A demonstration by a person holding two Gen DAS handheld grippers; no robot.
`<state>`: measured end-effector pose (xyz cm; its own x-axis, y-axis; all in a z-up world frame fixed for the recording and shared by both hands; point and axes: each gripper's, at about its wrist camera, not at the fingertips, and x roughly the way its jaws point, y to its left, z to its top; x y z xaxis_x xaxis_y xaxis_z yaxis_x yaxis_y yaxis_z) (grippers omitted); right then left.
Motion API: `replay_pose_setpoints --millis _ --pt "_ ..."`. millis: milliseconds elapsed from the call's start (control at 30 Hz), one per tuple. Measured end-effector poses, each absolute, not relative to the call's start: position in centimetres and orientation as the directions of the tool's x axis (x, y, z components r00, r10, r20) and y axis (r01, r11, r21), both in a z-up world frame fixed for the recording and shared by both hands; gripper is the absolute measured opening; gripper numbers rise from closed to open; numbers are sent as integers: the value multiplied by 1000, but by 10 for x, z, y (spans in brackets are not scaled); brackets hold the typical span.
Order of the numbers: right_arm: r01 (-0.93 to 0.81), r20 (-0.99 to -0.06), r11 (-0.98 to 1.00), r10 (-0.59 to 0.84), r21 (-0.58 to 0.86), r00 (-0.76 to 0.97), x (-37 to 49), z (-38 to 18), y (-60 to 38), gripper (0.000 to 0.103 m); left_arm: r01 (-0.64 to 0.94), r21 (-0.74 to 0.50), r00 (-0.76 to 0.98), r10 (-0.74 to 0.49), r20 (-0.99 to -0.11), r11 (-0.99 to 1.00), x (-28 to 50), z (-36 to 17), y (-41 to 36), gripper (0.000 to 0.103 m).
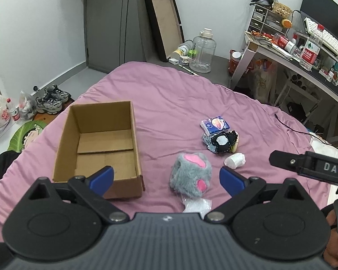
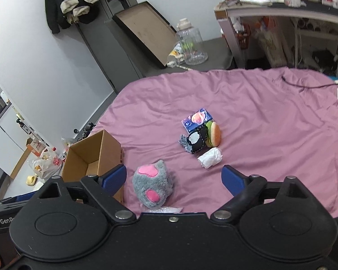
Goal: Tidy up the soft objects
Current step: 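Approach the grey plush toy and close the left gripper on it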
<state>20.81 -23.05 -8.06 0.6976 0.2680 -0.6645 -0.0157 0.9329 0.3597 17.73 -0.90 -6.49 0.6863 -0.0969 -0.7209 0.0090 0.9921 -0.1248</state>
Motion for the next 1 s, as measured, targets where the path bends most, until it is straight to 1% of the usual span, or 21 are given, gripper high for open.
replay_pose_setpoints --millis 133,200,233,333,400,500,567,733,900,1000 --pt "11 -694 915 298 404 656 226 -92 -234 74 0 -152 682 -111 -723 988 192 -70 -7 95" --pt "32 -705 898 321 438 632 236 -98 -237 69 -10 -170 676 -118 -728 985 200 -73 -5 89" --pt "44 -711 892 328 449 622 240 -101 -238 66 -11 -178 671 -125 -731 984 204 -75 -5 88" --pt "73 -718 869 354 490 599 252 -107 -240 62 -13 -205 656 -146 -741 979 216 -82 -4 81" --pt "93 -719 850 375 519 586 260 -112 -241 60 -25 -231 643 -161 -749 973 224 -87 -2 71" --pt "110 -712 820 411 562 569 270 -125 -241 58 -38 -266 620 -186 -762 963 235 -96 0 64" --pt "124 -708 797 438 590 553 276 -135 -241 56 -34 -276 612 -198 -766 961 242 -101 -2 62" --pt "160 -698 743 500 650 512 294 -161 -240 44 -37 -289 592 -212 -778 957 257 -114 -7 57" --pt "209 -708 721 508 661 490 304 -176 -241 43 -57 -315 565 -229 -793 947 270 -129 -12 49" --pt "223 -710 709 519 669 476 308 -184 -239 43 -65 -326 552 -238 -799 943 276 -137 -15 49"
